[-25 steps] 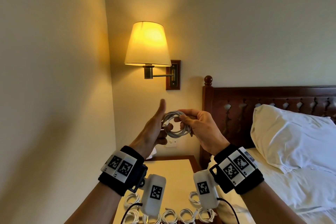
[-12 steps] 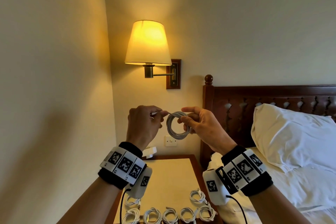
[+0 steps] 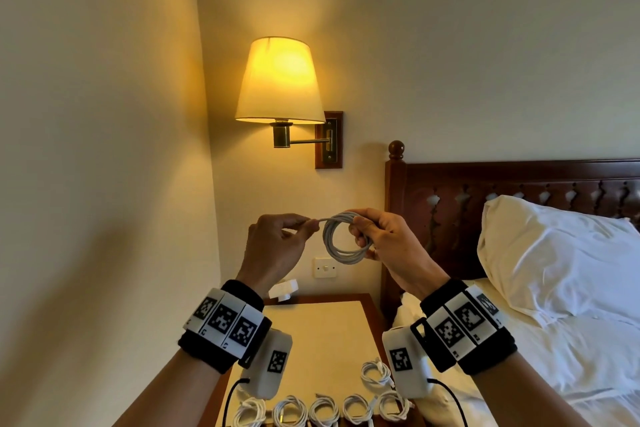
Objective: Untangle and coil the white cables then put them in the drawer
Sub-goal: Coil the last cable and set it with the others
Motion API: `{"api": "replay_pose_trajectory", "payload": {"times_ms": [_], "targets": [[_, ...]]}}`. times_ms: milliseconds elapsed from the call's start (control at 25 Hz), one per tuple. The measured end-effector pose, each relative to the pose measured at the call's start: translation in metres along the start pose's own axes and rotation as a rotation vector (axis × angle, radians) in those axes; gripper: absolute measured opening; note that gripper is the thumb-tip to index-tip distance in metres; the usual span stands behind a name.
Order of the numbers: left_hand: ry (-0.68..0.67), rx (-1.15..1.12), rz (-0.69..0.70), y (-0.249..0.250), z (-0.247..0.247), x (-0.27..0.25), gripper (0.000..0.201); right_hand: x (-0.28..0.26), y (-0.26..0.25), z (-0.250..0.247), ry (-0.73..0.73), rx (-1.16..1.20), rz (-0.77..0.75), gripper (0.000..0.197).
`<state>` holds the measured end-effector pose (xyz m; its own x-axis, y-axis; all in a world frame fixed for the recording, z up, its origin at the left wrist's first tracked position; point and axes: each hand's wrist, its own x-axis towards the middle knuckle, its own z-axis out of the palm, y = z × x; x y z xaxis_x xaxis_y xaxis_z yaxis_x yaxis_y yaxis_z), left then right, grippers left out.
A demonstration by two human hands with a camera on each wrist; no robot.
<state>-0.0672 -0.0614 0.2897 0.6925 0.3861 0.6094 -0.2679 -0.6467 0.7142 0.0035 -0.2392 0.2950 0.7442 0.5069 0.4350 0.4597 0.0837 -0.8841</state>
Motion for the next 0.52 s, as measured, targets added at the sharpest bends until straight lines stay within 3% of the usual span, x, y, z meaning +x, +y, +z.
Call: {"api": "replay_pose_trajectory", "payload": {"times_ms": [80, 160, 240, 400, 520], "targets": [[-0.088, -0.111, -0.128, 0.0, 0.0, -0.005, 0.012, -0.001, 0.006, 0.001, 0.02, 0.044, 0.015, 0.025], [-0.236, -0.393, -0.334, 0.0, -0.001, -0.012, 0.018, -0.005, 0.01, 0.003, 0.02, 0.129, 0.046, 0.026], [-0.368, -0.633, -0.45, -0.003, 0.002, -0.02, 0.025, -0.01, 0.015, 0.003, 0.002, 0.258, 0.096, 0.027], [-0.352, -0.675, -0.405, -0.012, 0.025, -0.038, 0.026, -0.02, 0.037, 0.002, -0.005, 0.384, 0.114, 0.029], [-0.32, -0.657, -0.419, -0.025, 0.046, -0.055, 0.024, -0.033, 0.062, 0.002, 0.076, 0.352, 0.133, 0.027]]}}
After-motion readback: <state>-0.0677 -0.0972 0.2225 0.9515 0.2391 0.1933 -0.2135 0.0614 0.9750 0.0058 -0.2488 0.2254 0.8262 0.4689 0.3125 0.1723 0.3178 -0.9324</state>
